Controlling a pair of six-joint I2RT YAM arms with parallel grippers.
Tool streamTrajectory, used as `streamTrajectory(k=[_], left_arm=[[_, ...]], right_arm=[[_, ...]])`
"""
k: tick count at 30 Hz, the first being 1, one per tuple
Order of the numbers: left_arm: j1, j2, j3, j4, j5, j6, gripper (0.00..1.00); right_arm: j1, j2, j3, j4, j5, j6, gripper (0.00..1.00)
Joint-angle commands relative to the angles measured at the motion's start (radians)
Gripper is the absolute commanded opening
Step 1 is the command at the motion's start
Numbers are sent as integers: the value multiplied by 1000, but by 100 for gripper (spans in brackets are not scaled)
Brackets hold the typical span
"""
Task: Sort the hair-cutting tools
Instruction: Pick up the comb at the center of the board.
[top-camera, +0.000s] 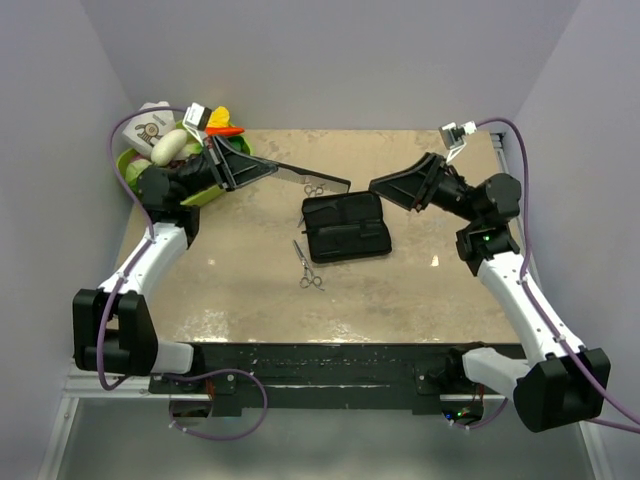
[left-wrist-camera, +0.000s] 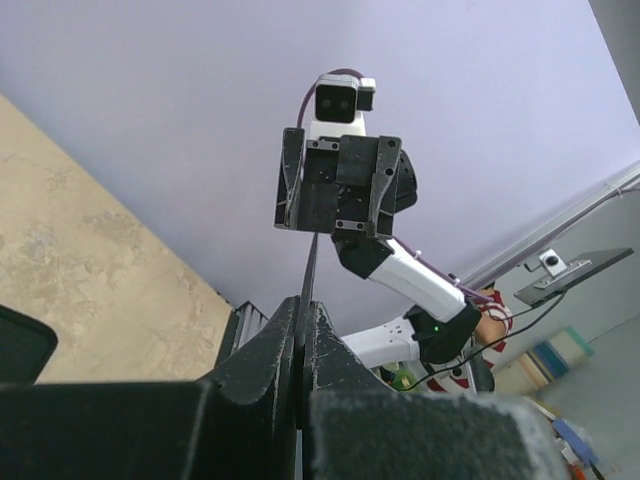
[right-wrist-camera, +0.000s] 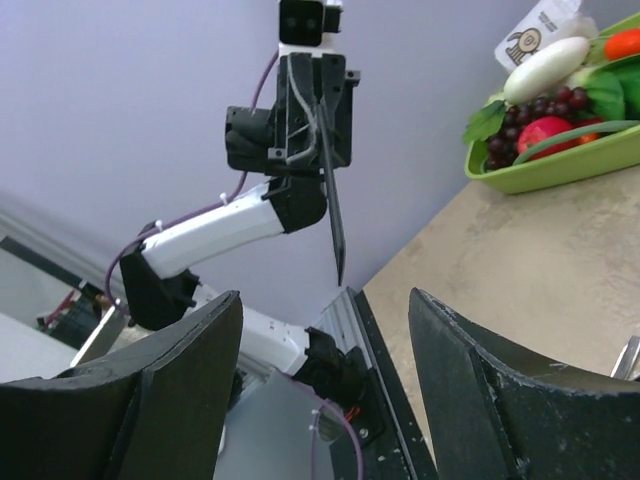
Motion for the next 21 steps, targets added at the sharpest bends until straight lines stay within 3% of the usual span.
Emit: streamTrajectory(k=[1, 6, 12, 21], left_arm=[[7, -1, 17, 180, -11, -96, 0], [7, 3, 21, 159, -26, -84, 0], [7, -21, 37, -36, -31, 37, 0], [6, -17, 24, -67, -38, 70, 0]], right_arm=[[2, -24, 10, 81, -81, -3, 70], [39, 28, 36, 37, -80, -72, 67], [121, 82, 126, -94, -46, -203, 65], [162, 145, 183, -82, -28, -209, 59]])
